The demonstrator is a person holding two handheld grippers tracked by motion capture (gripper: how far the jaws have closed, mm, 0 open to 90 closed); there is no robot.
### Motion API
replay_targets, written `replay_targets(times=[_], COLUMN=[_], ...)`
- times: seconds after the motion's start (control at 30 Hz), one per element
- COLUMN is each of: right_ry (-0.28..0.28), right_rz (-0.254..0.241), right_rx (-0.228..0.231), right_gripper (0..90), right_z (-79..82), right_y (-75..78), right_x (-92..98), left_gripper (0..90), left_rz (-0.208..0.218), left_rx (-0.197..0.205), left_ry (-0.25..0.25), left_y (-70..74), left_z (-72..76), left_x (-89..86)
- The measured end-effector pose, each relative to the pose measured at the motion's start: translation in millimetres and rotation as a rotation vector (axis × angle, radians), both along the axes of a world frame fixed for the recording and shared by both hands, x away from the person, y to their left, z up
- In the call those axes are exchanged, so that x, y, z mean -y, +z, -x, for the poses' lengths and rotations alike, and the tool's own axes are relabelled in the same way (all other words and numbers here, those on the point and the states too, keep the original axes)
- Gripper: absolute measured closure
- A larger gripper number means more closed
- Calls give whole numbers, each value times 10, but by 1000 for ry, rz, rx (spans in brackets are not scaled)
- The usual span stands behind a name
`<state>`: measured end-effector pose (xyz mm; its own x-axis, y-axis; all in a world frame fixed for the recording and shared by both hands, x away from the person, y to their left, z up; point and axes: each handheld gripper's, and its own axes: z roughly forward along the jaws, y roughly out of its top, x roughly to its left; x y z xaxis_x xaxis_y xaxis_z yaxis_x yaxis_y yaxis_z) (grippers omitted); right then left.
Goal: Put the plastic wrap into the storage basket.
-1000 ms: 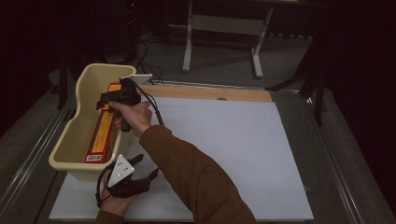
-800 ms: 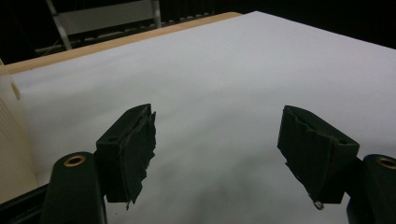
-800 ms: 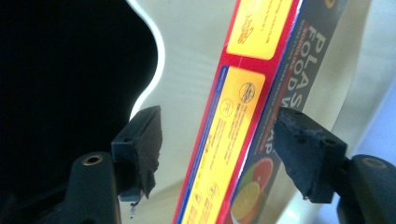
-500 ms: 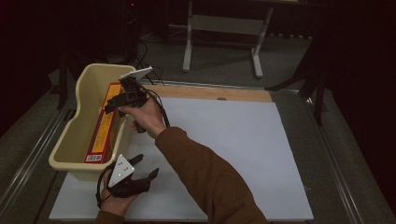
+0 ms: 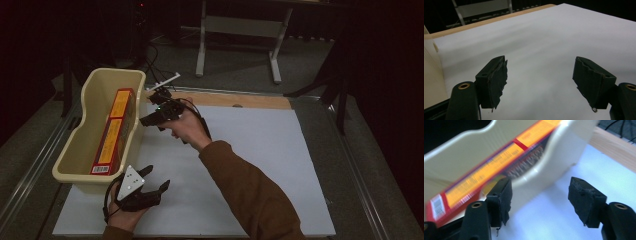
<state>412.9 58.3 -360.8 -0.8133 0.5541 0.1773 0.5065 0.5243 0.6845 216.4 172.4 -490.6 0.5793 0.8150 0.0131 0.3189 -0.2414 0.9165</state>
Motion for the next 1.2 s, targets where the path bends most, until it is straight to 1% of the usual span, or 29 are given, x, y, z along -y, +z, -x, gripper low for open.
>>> replay_targets(times=[0.03, 0.07, 0.1, 0.13, 0.2, 0.23, 0.27, 0.3, 0.33, 0.37, 0.4, 0.43, 0.47, 0.5, 0.53, 0.6, 0.63, 0.67, 0.7, 0.77, 0.83, 0.9, 0.93, 1.0, 1.03, 1.1, 1.13, 1.17, 1.2], right_ry=[-1, -4, -4, -20, -30, -30, -34, -34, -38, -43, -43, -50, -53, -53, -63, -73, -73, -87, -87, -105, -115, -117, -117, -130, -130, -131, -156, -171, -171], right_rz=[-11, -15, -15, -27, -62, -62, -85, -85, -91, -108, -108, -113, -114, -114, -118, -124, -124, -118, -118, -111, -129, -113, -113, -84, -84, -67, -75, -106, -106], right_rx=[20, 32, 32, 51, 49, 49, 59, 59, 66, 70, 70, 78, 91, 91, 107, 128, 128, 173, 173, 224, 251, 261, 261, 231, 231, 219, 231, 231, 231], right_gripper=[336, 331, 331, 331, 330, 330, 325, 325, 323, 332, 332, 332, 332, 332, 331, 327, 327, 322, 322, 315, 310, 311, 311, 314, 314, 314, 314, 313, 313], right_z=[19, 32, 32, 55, 84, 84, 128, 128, 155, 210, 210, 263, 293, 293, 352, 412, 412, 490, 490, 585, 732, 825, 825, 941, 941, 1019, 1111, 1158, 1158], right_y=[-21, -29, -29, -39, -42, -42, -48, -48, -56, -89, -89, -138, -166, -166, -219, -267, -267, -318, -318, -388, -526, -626, -626, -807, -807, -924, -1003, -1031, -1031], right_x=[149, 226, 226, 387, 561, 561, 741, 741, 832, 1023, 1023, 1206, 1296, 1296, 1464, 1621, 1621, 1769, 1769, 1907, 2121, 2253, 2253, 2451, 2451, 2595, 2761, 2851, 2851], left_gripper=[272, 272, 272, 272, 272, 272, 272, 272, 272, 272, 272, 272, 272, 272, 272, 272, 272, 271, 271, 272, 272, 272, 272, 272, 272, 272, 272, 272, 272], left_rz=[-2, -1, -1, -1, -8, -10, -10, -11, -12, -15, -16, -14, -12, -9, -8, -10, -9, -9, -8, -7, -8, -11, -12, -13, -13, -11, -9, -10, -12], left_rx=[-1, 0, 0, 0, -3, -3, -4, -4, -4, -5, -5, -7, -8, -9, -10, -10, -11, -11, -12, -12, -12, -13, -13, -13, -13, -12, -13, -14, -16], left_ry=[0, 4, 4, 4, 5, 5, 5, 6, 6, 7, 7, 5, 6, 8, 9, 11, 12, 12, 12, 14, 14, 13, 13, 14, 15, 18, 19, 22, 23], left_y=[0, 4, 4, 6, 5, 5, 6, 6, 4, 5, 4, 3, 2, 1, 2, 2, 2, 2, 2, 3, 3, 2, 0, -2, -3, -3, -4, -6, -7], left_z=[0, -1, -1, -3, -5, -5, -4, -4, -4, -4, -4, -4, -5, -6, -6, -10, -9, -9, -9, -10, -10, -6, -4, 2, 3, 5, 5, 5, 3], left_x=[0, -5, -5, -9, -9, -9, -8, -8, -8, -9, -9, -8, -9, -10, -12, -17, -16, -16, -15, -14, -9, -6, -4, -3, -5, -9, -12, -14, -17])
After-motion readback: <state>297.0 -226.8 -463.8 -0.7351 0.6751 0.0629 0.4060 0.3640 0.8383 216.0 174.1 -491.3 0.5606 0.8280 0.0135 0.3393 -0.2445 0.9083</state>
